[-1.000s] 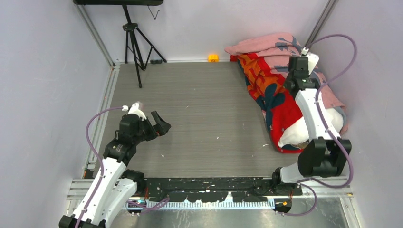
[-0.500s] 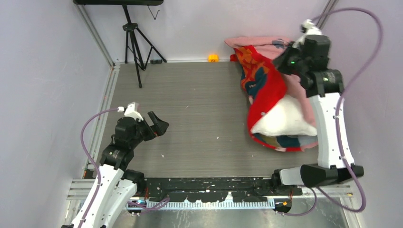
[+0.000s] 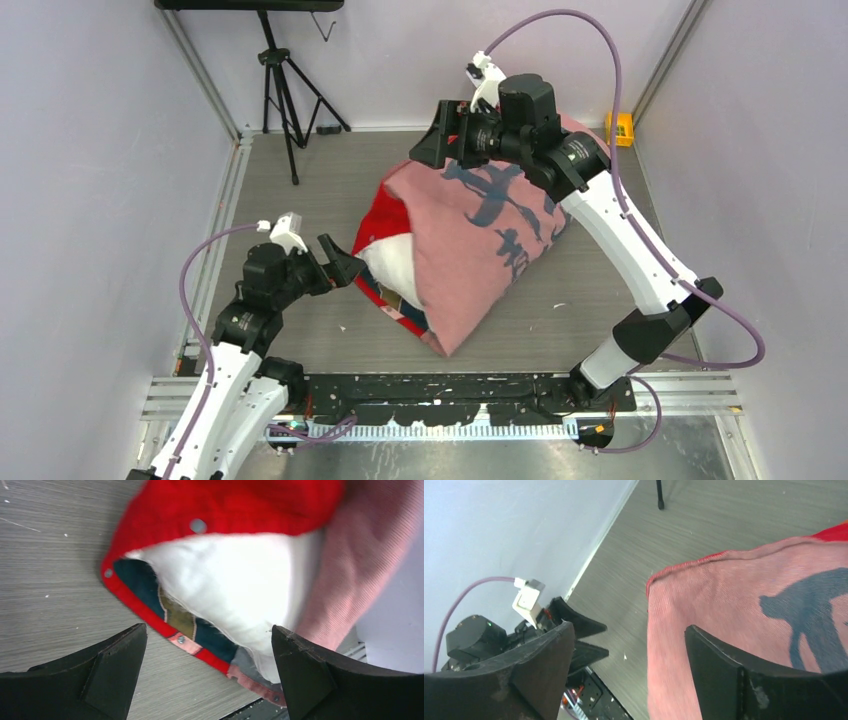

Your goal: Remove the pillowcase from the pillow

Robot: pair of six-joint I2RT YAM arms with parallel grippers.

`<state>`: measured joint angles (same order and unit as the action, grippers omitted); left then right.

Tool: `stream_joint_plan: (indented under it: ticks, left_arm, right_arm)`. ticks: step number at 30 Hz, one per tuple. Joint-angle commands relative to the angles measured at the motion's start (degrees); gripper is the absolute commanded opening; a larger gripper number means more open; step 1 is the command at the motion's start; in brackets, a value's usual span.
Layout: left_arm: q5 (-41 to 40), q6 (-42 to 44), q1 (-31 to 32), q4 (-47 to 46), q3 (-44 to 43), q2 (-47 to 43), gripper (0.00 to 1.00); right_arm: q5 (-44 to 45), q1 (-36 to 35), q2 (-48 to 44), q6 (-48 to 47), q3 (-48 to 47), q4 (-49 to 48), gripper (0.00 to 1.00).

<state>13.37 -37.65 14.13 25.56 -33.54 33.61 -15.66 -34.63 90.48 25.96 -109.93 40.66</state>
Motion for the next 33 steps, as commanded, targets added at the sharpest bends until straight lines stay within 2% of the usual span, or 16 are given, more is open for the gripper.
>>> stream_joint_plan:
  ticks: [1,5,8,10,15,20,23,27,29,33]
  left_arm:
    - [4.2,-1.3,-0.1,-2.5,-1.3,-0.2,0.97]
    - [2.5,-3.1,-0.1,2.8,-1.3,-1.3,0.97]
    - [4.5,-8.4,-0.1,1.5,2.1,-2.3,0.95]
    - [8.1,-13.4,0.0,-3.3,6.1,-2.2,0.92]
    - [16.1,-27.4,0.1,-23.2,16.5,3.5,0.81]
    - [16.4,-26.7,1.2,-30.6,15.3,13.7,0.8]
    - [15.4,-26.6,1.5,-35.8,14.4,19.0,0.8]
    - [12.8,-25.3,1.5,-41.8,11.8,27.3,0.79]
    - [11.3,-23.8,1.5,-45.3,10.0,32.2,0.79]
    - [12.6,-22.2,0.1,-51.3,3.6,45.1,0.76]
  right_arm:
    - [8.0,0.1,-2.8,0.1,3.2,-4.9,0.87]
    - [22.9,0.6,-7.6,-5.0,12.8,-3.4,0.89]
    - [28.2,3.1,-9.5,-6.6,17.9,-1.4,0.89]
    - [27.7,5.1,-10.5,-6.6,20.8,-0.3,0.89]
    - [24.1,6.1,-12.6,-6.8,28.4,0.0,0.89]
    - [19.9,6.0,-12.2,-6.3,33.5,-0.1,0.86]
    - [14.6,5.9,-12.4,-5.3,37.3,-2.2,0.75]
    - [7.8,3.7,-12.8,-2.9,39.9,-5.3,0.37]
    - [5.9,0.7,-13.2,-1.2,40.7,-7.7,0.28]
    - [4.1,-6.8,-13.3,2.3,41.1,-14.0,0.23]
